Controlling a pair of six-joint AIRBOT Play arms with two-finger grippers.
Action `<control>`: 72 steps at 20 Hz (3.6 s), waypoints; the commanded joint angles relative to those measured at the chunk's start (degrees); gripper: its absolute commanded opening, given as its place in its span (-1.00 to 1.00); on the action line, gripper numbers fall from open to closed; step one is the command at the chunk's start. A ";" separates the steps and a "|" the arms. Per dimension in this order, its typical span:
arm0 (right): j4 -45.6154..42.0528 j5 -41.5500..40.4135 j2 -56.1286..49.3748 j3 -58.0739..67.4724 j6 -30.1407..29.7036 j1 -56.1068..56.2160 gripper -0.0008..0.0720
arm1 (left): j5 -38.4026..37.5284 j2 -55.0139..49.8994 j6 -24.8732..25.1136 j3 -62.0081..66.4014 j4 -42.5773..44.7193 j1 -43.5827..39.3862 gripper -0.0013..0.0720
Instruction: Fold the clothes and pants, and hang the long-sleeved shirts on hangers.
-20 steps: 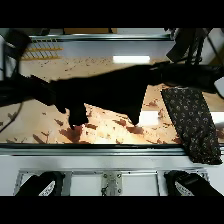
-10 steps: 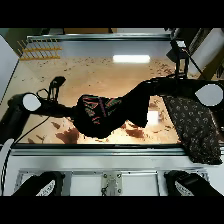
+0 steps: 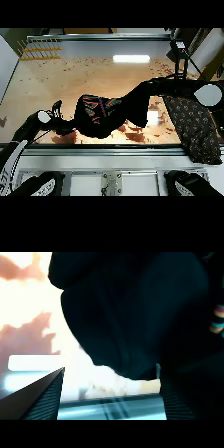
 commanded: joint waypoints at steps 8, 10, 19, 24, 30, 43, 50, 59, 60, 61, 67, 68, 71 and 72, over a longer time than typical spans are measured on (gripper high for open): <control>0.00 -0.61 -0.35 -0.02 0.02 -0.02 -0.93 | 2.73 -8.90 6.75 -1.03 -13.03 -2.01 0.01; -0.07 -0.68 -0.44 -0.02 0.00 -0.02 -0.93 | 3.04 -8.66 6.95 -0.33 -13.03 -3.80 -0.95; -5.99 -1.29 1.40 26.99 -1.40 -16.68 -0.94 | -11.85 20.46 7.96 35.01 -12.61 12.13 -0.95; -6.05 -0.20 5.40 36.52 -3.06 -18.14 -0.94 | -12.28 35.87 3.65 45.48 -12.61 17.88 -0.95; -12.63 16.09 11.02 36.50 -3.04 -18.14 -0.93 | -19.93 46.56 -5.11 45.83 -12.63 22.45 -0.95; -8.96 24.85 -17.11 24.98 -0.04 -15.61 -0.94 | -18.86 35.23 -5.62 5.90 -14.21 26.80 -0.95; -6.75 -7.67 -30.88 25.00 -1.03 -12.44 -0.46 | 4.37 -4.26 8.96 19.50 -14.16 17.75 -0.25; -5.73 1.22 -18.23 19.28 -3.50 -16.22 0.63 | -8.79 -12.44 9.81 27.63 -9.62 20.70 0.71; -5.16 1.36 -15.78 15.87 -3.50 -16.15 0.63 | -8.55 -10.99 9.66 23.10 -8.26 19.04 0.71; -4.74 1.33 -13.64 12.63 -3.48 -16.09 0.63 | -7.98 -9.90 9.66 18.58 -8.15 17.20 0.71; -3.78 1.09 -7.48 0.50 -3.48 -15.56 0.63 | -1.22 -10.97 8.72 7.98 -8.35 8.92 0.71; -3.78 1.11 -7.45 0.15 -3.48 -15.37 0.63 | -0.59 -11.08 8.70 7.98 -8.61 8.22 0.71; -3.52 0.28 -7.58 -0.02 -3.48 -14.78 0.63 | 1.92 -11.06 8.57 7.98 -8.66 4.98 0.71; -3.34 0.00 -7.58 -0.02 -3.48 -14.78 0.62 | 2.43 -11.08 8.57 7.98 -8.61 4.02 0.71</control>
